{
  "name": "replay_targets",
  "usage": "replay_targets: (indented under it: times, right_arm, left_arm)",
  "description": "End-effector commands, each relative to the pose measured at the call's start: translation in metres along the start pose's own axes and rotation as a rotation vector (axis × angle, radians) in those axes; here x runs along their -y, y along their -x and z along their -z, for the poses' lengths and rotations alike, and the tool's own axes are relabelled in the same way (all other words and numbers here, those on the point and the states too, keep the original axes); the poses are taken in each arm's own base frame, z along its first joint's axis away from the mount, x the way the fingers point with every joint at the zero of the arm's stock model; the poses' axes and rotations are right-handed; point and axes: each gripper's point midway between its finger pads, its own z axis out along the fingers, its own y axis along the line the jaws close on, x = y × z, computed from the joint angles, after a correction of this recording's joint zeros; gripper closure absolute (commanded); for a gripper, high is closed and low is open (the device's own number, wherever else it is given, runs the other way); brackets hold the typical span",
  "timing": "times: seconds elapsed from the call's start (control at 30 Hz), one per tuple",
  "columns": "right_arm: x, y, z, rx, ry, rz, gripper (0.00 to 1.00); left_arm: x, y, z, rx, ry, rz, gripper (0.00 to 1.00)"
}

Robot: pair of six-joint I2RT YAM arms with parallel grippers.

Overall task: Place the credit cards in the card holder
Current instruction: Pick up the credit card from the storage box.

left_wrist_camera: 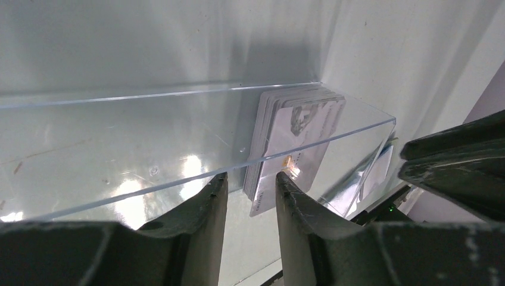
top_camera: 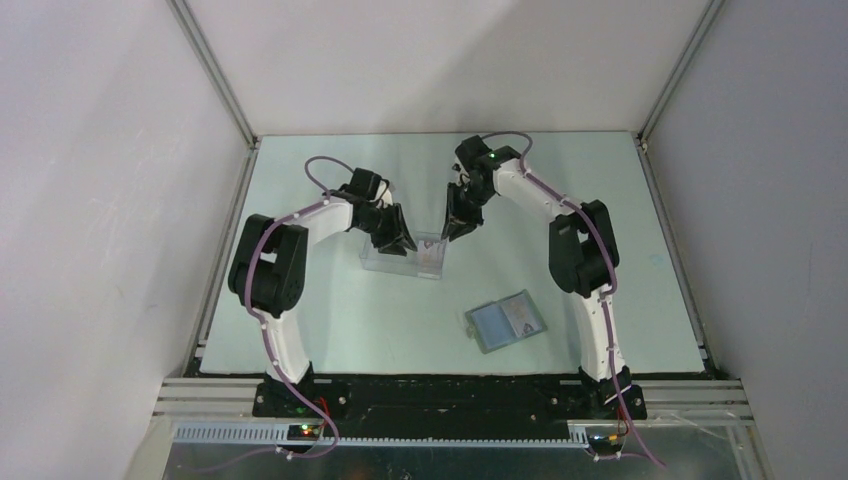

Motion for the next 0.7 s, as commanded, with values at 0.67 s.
replay_targets:
  times: [0.67]
  right_arm:
    - [-0.021,-0.007,-0.01,0.058,-0.307,0.326,1.0]
  left_arm:
    - [0.017,0.012,0.016,0.037,-0.054,-0.034,0.64]
